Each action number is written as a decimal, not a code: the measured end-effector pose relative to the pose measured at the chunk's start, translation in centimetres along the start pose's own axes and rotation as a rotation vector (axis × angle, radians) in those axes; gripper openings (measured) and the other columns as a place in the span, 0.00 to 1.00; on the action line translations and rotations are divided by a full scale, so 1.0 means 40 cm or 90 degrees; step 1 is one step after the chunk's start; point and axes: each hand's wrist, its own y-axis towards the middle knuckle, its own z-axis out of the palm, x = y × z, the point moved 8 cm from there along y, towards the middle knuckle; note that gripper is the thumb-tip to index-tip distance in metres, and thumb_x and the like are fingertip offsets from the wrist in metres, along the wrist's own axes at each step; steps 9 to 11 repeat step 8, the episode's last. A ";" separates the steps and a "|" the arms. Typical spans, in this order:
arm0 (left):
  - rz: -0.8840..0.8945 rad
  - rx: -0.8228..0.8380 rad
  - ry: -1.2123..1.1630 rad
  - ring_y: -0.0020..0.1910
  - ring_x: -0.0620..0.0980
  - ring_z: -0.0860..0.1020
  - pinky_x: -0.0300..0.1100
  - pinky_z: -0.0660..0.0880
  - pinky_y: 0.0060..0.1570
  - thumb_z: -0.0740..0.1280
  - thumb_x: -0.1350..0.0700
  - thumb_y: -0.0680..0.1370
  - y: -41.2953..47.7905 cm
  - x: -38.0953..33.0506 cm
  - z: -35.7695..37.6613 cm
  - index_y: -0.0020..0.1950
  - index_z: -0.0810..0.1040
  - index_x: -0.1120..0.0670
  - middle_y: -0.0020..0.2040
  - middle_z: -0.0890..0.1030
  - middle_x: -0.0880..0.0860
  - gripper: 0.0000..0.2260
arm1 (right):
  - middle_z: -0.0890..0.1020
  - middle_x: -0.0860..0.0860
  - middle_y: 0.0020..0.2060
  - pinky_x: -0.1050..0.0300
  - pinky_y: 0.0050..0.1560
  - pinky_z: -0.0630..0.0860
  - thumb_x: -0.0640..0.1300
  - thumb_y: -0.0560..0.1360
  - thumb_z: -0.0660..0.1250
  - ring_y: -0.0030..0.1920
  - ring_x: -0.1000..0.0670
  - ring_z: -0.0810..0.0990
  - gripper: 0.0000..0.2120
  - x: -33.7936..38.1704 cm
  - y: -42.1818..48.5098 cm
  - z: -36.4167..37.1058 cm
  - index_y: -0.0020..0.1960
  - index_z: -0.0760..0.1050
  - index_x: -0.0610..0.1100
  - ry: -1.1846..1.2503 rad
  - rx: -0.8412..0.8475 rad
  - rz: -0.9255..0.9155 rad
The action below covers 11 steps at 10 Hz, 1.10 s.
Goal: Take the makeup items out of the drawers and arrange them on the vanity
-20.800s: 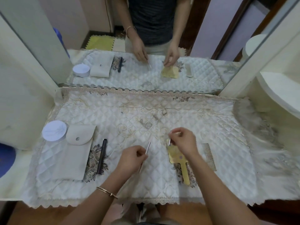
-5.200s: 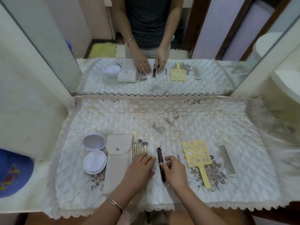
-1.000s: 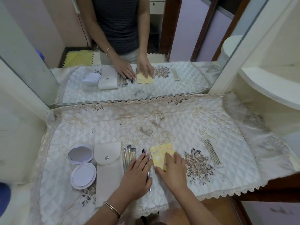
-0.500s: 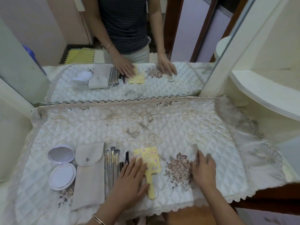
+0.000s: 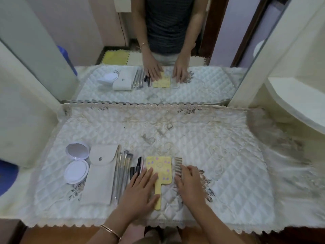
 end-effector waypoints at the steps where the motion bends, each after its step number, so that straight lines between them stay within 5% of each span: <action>1: 0.007 0.014 -0.006 0.75 0.45 0.37 0.43 0.44 0.69 0.43 0.37 0.76 -0.001 0.004 -0.002 0.70 0.63 0.48 0.69 0.72 0.48 0.28 | 0.72 0.43 0.58 0.56 0.57 0.70 0.44 0.75 0.64 0.58 0.45 0.71 0.18 0.011 -0.014 0.005 0.64 0.70 0.40 0.009 0.005 -0.013; 2: 0.016 0.025 -0.016 0.75 0.45 0.38 0.43 0.45 0.69 0.42 0.37 0.77 0.000 0.004 -0.002 0.69 0.64 0.49 0.69 0.69 0.47 0.28 | 0.73 0.41 0.54 0.56 0.52 0.70 0.41 0.73 0.66 0.54 0.43 0.73 0.17 0.011 -0.021 0.004 0.61 0.72 0.38 0.022 -0.005 -0.021; 4: 0.039 0.089 -0.033 0.69 0.47 0.66 0.43 0.45 0.68 0.41 0.37 0.76 0.001 -0.002 0.010 0.67 0.68 0.49 0.66 0.75 0.49 0.28 | 0.72 0.42 0.57 0.57 0.57 0.67 0.39 0.74 0.66 0.57 0.44 0.72 0.20 0.006 -0.021 0.004 0.64 0.70 0.40 0.046 0.006 0.016; 6: 0.096 0.081 0.009 0.62 0.49 0.76 0.45 0.58 0.64 0.54 0.36 0.70 0.007 -0.025 0.008 0.61 0.76 0.50 0.61 0.80 0.50 0.28 | 0.70 0.42 0.57 0.58 0.58 0.66 0.39 0.74 0.66 0.57 0.44 0.71 0.20 0.004 -0.026 0.012 0.65 0.69 0.41 0.035 0.015 0.029; 7: 0.073 0.084 -0.024 0.67 0.49 0.71 0.45 0.57 0.70 0.53 0.38 0.70 -0.002 -0.027 -0.024 0.63 0.74 0.52 0.64 0.77 0.53 0.29 | 0.70 0.42 0.57 0.58 0.58 0.65 0.40 0.74 0.65 0.57 0.44 0.71 0.20 0.003 -0.038 0.016 0.65 0.69 0.41 0.027 0.020 0.029; 8: 0.094 0.085 -0.076 0.76 0.52 0.46 0.46 0.39 0.72 0.49 0.40 0.75 0.006 -0.031 -0.047 0.74 0.55 0.54 0.77 0.53 0.54 0.31 | 0.71 0.42 0.58 0.55 0.61 0.65 0.41 0.74 0.66 0.59 0.44 0.69 0.20 -0.004 -0.030 0.012 0.65 0.70 0.41 0.029 0.000 0.053; 11: 0.094 0.085 -0.076 0.76 0.52 0.46 0.46 0.39 0.72 0.49 0.40 0.75 0.006 -0.031 -0.047 0.74 0.55 0.54 0.77 0.53 0.54 0.31 | 0.71 0.42 0.58 0.55 0.61 0.65 0.41 0.74 0.66 0.59 0.44 0.69 0.20 -0.004 -0.030 0.012 0.65 0.70 0.41 0.029 0.000 0.053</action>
